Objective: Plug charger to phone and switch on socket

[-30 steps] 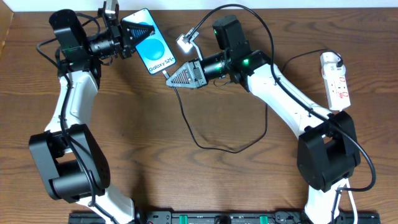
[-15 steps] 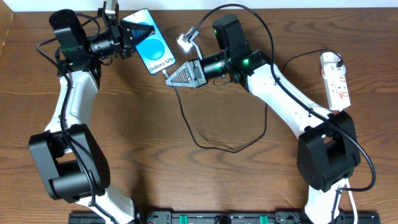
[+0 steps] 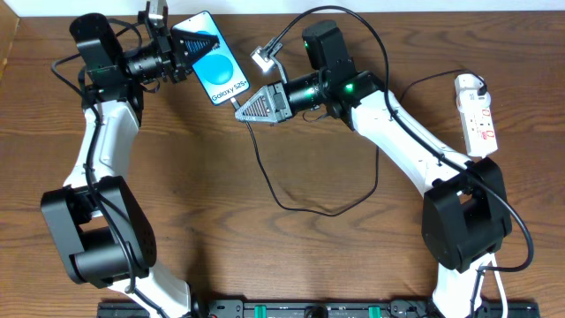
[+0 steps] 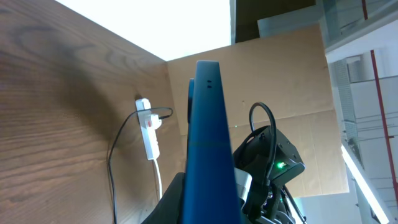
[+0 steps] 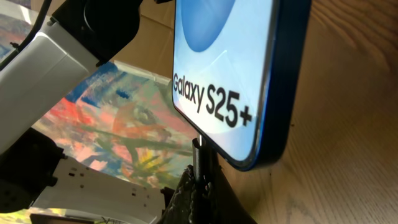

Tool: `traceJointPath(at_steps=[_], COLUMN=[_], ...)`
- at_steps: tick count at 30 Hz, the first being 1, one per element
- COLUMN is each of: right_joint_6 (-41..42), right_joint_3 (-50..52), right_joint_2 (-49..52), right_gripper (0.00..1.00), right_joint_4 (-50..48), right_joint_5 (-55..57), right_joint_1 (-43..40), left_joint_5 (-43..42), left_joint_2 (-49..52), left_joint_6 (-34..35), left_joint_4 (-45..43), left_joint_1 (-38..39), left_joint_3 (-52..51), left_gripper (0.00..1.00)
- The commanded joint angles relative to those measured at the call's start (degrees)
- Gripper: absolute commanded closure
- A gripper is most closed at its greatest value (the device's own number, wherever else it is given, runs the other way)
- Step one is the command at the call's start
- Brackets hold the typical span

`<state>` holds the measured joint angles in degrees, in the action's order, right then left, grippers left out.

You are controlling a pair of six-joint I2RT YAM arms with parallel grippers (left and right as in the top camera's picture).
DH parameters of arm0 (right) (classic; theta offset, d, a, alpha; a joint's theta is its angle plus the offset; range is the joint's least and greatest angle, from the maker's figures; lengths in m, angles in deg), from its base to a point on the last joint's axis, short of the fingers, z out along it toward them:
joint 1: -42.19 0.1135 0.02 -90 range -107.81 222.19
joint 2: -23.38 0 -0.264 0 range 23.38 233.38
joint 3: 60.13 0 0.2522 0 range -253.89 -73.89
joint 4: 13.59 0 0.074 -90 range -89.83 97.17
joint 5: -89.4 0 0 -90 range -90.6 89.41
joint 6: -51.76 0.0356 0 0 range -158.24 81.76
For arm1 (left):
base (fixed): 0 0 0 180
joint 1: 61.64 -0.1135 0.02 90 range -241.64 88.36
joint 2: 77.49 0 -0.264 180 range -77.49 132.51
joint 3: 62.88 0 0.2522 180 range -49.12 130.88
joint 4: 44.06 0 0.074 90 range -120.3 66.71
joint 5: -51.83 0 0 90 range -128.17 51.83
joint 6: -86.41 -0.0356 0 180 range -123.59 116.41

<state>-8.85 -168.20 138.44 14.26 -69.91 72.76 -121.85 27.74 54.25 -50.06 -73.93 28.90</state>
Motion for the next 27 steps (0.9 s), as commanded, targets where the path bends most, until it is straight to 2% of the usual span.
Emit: traceJointPath(at_steps=[1, 27], right_joint_6=[1.5, 4.5], right_joint_3=[0.0, 0.0], right_joint_2=[0.4, 0.4], right_gripper=[0.99, 0.99], right_joint_4=[-0.1, -6.8], right_joint_5=[1.5, 4.7], right_joint_1=[-0.5, -0.6], left_joint_5=[-1.2, -2.0], left_joint_2=[-0.8, -0.8], left_joint_6=[-1.2, -1.0], left_joint_4=[-0.5, -0.5], left_joint_1=[-0.3, -0.2], left_joint_3=[-0.1, -0.1], left_gripper=[0.93, 0.93])
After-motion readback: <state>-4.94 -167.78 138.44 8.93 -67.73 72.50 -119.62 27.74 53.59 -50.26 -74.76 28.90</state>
